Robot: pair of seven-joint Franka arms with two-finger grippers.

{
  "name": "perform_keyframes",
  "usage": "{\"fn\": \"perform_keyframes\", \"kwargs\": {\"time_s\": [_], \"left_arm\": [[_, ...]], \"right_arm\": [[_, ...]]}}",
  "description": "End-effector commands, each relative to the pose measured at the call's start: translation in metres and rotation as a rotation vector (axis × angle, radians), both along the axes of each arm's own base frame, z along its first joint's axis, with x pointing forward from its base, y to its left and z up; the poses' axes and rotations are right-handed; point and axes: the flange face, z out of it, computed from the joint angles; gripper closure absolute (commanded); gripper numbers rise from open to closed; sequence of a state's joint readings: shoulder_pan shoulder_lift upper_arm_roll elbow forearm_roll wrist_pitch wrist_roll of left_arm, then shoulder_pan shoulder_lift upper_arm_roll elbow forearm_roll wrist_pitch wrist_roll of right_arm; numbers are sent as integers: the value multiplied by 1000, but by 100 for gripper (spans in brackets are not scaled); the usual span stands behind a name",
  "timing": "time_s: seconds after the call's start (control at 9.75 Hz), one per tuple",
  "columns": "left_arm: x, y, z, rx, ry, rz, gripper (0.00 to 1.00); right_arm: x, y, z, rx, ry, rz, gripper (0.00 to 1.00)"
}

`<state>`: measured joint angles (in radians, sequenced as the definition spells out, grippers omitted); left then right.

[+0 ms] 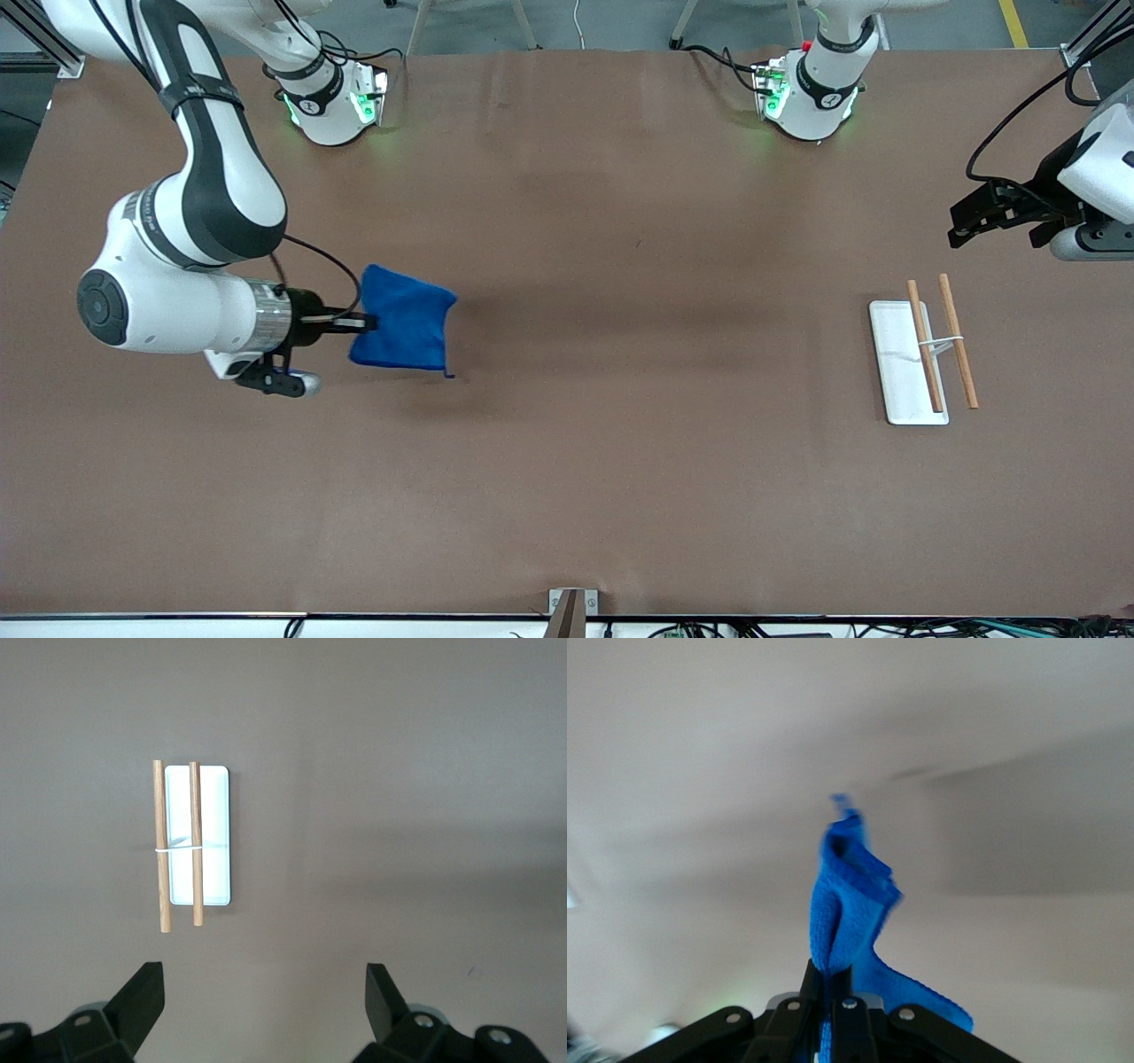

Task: Right arm passes towel to left arm to hang
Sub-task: 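Lift the towel with the right gripper while the left gripper approaches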

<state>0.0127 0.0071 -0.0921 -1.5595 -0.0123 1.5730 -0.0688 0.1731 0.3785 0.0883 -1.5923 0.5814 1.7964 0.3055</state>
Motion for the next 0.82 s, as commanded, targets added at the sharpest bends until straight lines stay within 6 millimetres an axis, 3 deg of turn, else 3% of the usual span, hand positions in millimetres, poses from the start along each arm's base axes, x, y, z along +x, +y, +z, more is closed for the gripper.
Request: {"fn": "perform_keyframes", "kwargs": {"time_s": [0.0,0.21,0.62,0.72], "left_arm": [[4,-4,-16,-71,33,-10,0],[1,10,-18,-143,49,-63,0],[-6,8,-40,-375,126,-214,0],[-4,-2,-52,-403,165,-231,0]], "right_arm": [[-5,51,19,214,42,-84,99],[-15,93,30,362,73,-126,99],[-43,174,59,687,167,-242,99],[-49,188,65,749,203,-275,99]]}}
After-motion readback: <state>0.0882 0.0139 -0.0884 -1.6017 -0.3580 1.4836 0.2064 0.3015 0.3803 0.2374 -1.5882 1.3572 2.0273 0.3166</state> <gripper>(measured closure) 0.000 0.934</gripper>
